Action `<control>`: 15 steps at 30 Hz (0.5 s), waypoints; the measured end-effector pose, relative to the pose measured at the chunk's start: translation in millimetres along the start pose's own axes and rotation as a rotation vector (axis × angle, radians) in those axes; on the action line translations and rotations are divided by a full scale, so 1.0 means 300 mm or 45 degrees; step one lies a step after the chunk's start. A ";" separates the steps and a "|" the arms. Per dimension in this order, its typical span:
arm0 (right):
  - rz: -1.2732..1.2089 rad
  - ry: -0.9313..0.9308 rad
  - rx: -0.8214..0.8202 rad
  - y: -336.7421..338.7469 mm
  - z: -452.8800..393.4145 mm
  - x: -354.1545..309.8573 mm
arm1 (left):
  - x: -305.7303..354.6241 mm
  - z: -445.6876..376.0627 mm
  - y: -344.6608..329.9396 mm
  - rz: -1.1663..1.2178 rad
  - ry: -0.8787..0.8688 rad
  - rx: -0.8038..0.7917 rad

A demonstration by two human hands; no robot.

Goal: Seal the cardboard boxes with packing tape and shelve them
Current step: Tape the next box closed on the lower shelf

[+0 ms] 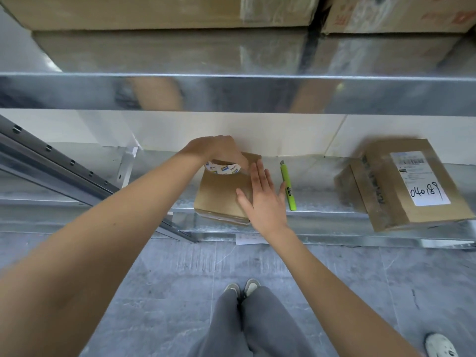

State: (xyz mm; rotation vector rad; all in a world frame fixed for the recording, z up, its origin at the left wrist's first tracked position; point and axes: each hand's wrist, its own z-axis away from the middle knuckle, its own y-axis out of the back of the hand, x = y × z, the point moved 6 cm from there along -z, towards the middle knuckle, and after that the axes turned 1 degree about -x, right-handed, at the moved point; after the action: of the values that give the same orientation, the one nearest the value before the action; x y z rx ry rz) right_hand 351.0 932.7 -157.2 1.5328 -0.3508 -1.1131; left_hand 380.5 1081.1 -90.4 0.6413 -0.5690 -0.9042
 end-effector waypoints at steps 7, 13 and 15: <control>-0.031 0.033 -0.091 0.004 -0.004 0.002 | -0.040 -0.022 -0.014 0.159 0.105 -0.059; -0.105 -0.280 0.295 0.104 -0.035 0.190 | -0.040 -0.053 -0.041 0.234 0.054 -0.124; 0.014 -0.525 0.156 0.082 -0.041 0.275 | -0.049 -0.059 -0.041 0.255 0.042 -0.093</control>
State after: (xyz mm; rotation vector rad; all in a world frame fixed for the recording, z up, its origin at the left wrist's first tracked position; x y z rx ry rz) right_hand 411.0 871.9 -173.7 1.3965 -0.7173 -1.4207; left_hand 378.9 1092.4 -113.6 0.5224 -0.5579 -0.7217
